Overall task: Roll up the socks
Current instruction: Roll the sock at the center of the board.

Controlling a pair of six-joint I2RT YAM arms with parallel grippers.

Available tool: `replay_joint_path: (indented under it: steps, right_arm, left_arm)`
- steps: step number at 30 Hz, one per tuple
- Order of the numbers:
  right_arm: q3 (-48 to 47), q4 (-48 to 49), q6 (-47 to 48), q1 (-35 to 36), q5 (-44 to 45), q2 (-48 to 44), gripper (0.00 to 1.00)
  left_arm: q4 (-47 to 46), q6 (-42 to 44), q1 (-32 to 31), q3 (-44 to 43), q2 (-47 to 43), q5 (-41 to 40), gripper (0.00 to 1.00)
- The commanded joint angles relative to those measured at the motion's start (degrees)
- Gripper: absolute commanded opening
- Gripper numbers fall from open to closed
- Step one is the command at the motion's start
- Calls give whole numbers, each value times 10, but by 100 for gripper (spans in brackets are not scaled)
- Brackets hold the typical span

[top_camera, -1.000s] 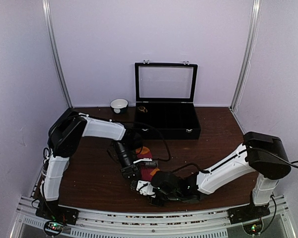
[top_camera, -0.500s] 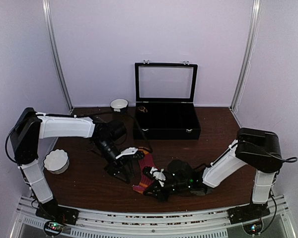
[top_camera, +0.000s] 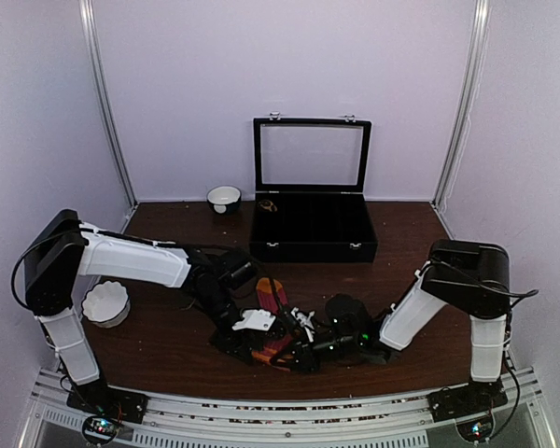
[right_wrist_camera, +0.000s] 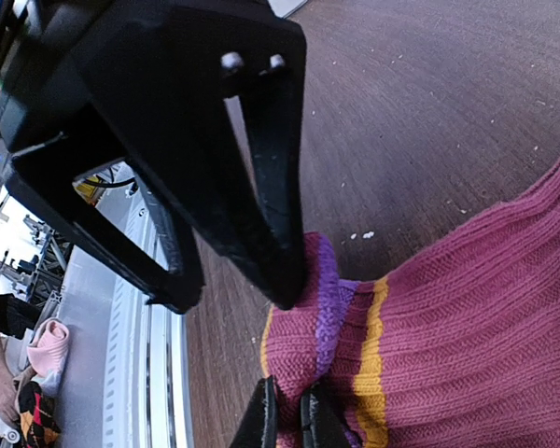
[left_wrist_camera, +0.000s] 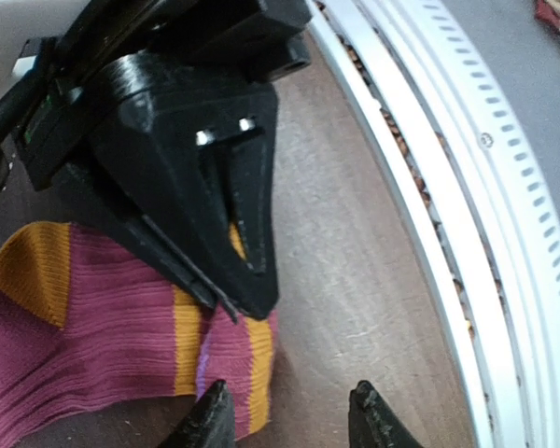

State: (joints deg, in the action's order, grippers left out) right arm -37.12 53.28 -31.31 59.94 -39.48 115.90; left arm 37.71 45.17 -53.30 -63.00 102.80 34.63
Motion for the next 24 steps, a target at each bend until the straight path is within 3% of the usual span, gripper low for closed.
replay_joint_path:
  steps: [1, 10, 15, 16, 17, 18, 22, 23, 24]
  right_arm:
    - [13, -134, -19, -4, -16, 35, 3]
    - [3, -141, -22, -4, -19, 33, 2]
    - [7, -140, -23, -4, -5, 16, 6]
    - [10, -142, -20, -4, 0, 9, 13]
    - [15, -144, -16, -4, 7, 2, 32]
    - [18, -145, -12, -4, 17, -7, 40]
    - [43, -167, 16, -4, 53, -46, 50]
    - [47, -179, 25, -4, 62, -56, 59]
    - [50, -194, 35, -4, 71, -67, 95]
  left_arm:
    - [-34, 10, -17, -13, 16, -39, 43]
    - [-47, 8, -27, -9, 45, -70, 41]
    - [-42, -10, -37, -25, 71, -90, 21]
    - [-37, -15, -37, -30, 75, -90, 17]
    - [-30, -18, -37, -33, 79, -89, 14]
    - [-20, -19, -36, -37, 82, -86, 10]
    - [29, -26, -28, -54, 102, -64, 2]
    - [44, -28, -24, -61, 110, -55, 1]
    - [60, -32, -16, -70, 119, -46, 1]
